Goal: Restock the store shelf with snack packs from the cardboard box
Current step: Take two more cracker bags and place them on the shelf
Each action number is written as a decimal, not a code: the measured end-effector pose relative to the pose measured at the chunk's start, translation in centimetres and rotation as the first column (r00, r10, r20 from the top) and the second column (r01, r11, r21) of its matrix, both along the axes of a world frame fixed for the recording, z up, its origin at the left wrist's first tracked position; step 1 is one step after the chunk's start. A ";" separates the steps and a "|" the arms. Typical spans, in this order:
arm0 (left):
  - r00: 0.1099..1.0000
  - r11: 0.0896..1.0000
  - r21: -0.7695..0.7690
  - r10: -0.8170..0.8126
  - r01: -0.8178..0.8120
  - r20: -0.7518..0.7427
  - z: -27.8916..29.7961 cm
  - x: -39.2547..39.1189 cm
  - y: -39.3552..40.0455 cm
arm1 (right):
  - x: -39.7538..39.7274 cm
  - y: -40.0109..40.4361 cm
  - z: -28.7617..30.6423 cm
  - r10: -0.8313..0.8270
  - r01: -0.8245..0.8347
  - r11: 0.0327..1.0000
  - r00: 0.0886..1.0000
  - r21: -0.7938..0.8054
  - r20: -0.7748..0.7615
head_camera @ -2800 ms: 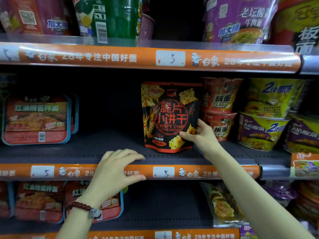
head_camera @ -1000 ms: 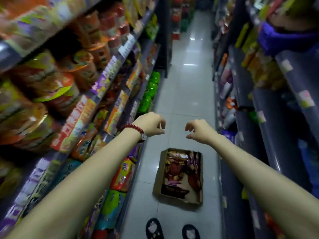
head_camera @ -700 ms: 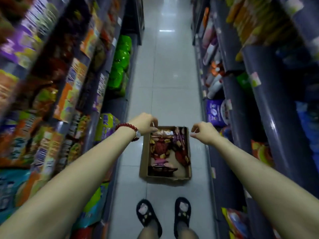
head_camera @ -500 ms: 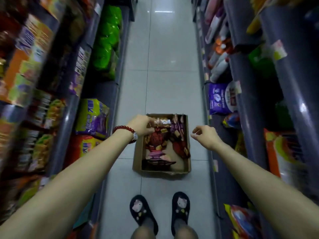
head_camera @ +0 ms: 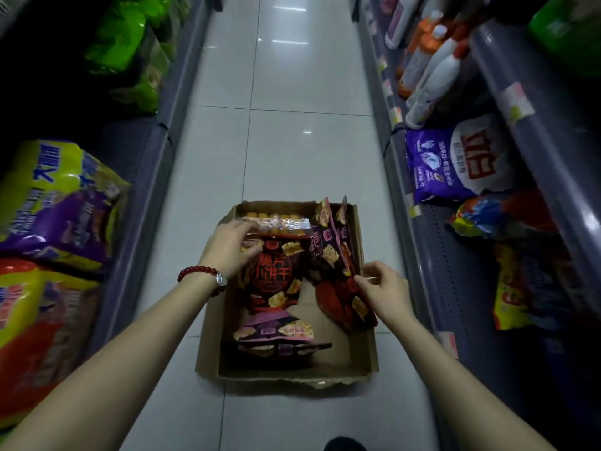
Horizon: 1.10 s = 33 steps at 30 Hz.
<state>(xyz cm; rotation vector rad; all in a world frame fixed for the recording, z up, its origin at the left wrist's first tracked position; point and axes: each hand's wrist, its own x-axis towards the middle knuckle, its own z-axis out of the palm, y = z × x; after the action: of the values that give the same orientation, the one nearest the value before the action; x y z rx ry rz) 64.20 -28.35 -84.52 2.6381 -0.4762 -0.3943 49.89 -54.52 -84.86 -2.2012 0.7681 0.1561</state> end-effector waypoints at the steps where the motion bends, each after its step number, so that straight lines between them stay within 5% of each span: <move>1: 1.000 1.000 -0.011 0.003 -0.003 0.024 -1.7 0.6 0.0 | 0.0 -0.1 -1.5 0.012 -0.011 1.000 1.000 -0.019 0.029; 11: 0.973 0.999 0.036 -0.030 0.023 0.228 -11.0 3.5 2.0 | -0.8 -0.5 -8.2 -0.042 0.037 0.999 0.967 0.024 0.251; 15: 0.972 0.984 -0.163 0.101 -0.067 0.213 -11.0 2.0 2.3 | -2.6 -0.4 -7.8 -0.058 0.063 0.998 0.967 -0.010 0.248; 21: 0.969 0.778 -0.578 0.175 -0.245 -0.176 -9.7 -1.7 2.1 | -6.2 0.0 -9.6 -0.048 0.057 0.998 0.971 -0.033 0.233; 27: 0.927 0.722 -0.615 0.101 -0.317 -0.360 -9.8 -3.1 1.3 | -6.4 0.2 -11.1 -0.104 0.120 0.992 0.934 -0.025 0.341; 33: 0.914 0.717 -0.579 0.219 -0.389 -0.342 -10.2 -3.7 0.2 | -6.1 0.7 -9.6 -0.363 0.233 0.917 0.824 0.323 0.435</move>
<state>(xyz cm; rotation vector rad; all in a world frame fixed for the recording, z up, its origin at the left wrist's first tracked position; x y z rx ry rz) 60.54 -28.17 -94.75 1.9090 -0.0504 -0.3678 43.80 -53.84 -94.45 -1.7329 0.7430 -0.4283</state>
